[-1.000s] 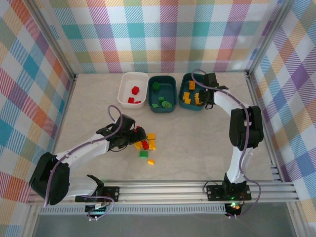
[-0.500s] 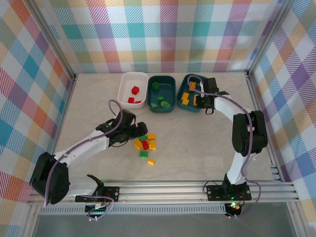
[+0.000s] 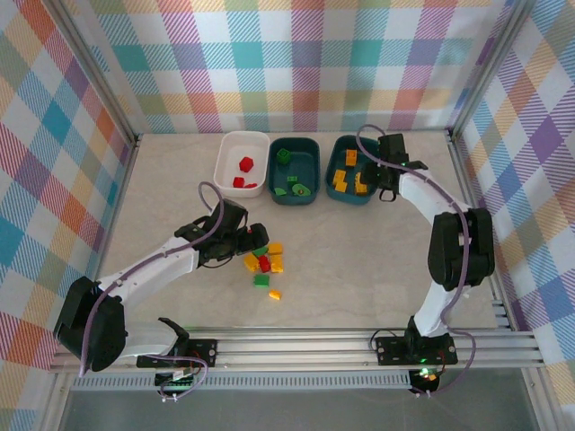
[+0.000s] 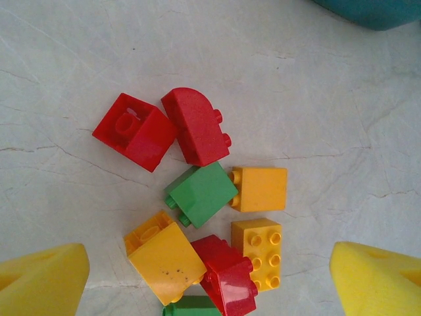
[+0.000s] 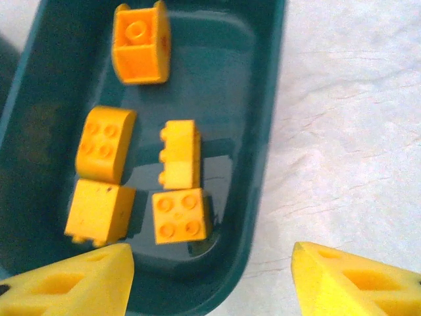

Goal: Sort the legos into containers by color

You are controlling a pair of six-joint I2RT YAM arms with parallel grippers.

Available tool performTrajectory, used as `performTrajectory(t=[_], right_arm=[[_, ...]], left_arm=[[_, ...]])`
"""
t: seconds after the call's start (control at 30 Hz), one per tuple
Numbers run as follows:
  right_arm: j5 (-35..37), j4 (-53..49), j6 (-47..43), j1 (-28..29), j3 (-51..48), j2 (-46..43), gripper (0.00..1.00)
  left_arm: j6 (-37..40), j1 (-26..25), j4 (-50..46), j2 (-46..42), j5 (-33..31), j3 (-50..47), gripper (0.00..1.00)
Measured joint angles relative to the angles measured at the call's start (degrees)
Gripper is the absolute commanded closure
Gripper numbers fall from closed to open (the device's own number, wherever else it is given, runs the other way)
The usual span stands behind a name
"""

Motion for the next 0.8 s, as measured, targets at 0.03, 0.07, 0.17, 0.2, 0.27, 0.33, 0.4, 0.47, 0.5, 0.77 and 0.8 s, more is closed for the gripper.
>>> performTrajectory(t=[0.03, 0.07, 0.17, 0.2, 0.27, 0.33, 0.4, 0.47, 0.5, 0.77, 0.8], right_arm=[[-0.04, -0.39, 0.66, -0.44, 1.18, 1.29, 0.4], [-0.17, -0.5, 1.25, -0.74, 2.16, 2.75, 0.44], [-0.98, -1.64, 1.92, -1.53, 4.02, 6.58, 0.58], [-1.31, -2.23, 2.14, -1.57, 4.55, 7.52, 0.62], [-1.99, -3.37, 2.25, -1.55, 5.79, 9.64, 0.69], [-2.49, -4.11, 2.25, -1.55, 6.45, 10.84, 0.75], [-2.86, -4.48, 1.99, -1.55, 6.6, 11.28, 0.8], [-2.93, -4.92, 1.27, -1.55, 6.6, 11.32, 0.84], [-3.02, -4.85, 0.96, -1.55, 6.6, 11.32, 0.85], [-4.57, -3.98, -3.3, -1.55, 6.32, 11.26, 0.87], [-4.81, -3.91, -3.43, -1.55, 6.32, 11.26, 0.87]], left_arm=[[0.0, -0.02, 0.04, 0.0, -0.02, 0.0, 0.06], [0.0, -0.02, 0.04, 0.0, -0.02, 0.0, 0.06], [0.0, -0.02, -0.02, 0.0, -0.02, 0.0, 0.06], [0.0, 0.0, -0.09, 0.0, -0.04, 0.0, 0.06], [0.02, -0.02, -0.17, 0.0, -0.07, 0.0, 0.06], [0.02, -0.02, -0.44, -0.13, -0.26, 0.0, 0.06], [0.02, -0.02, -0.59, -0.35, -0.44, 0.0, 0.06], [0.02, -0.02, -0.87, -0.55, -0.7, 0.0, 0.06], [0.04, -0.02, -1.01, -0.55, -0.72, 0.0, 0.06], [0.24, -0.02, -1.46, -0.55, -0.87, 0.0, 0.06], [0.24, -0.02, -1.46, -0.55, -0.87, 0.0, 0.05]])
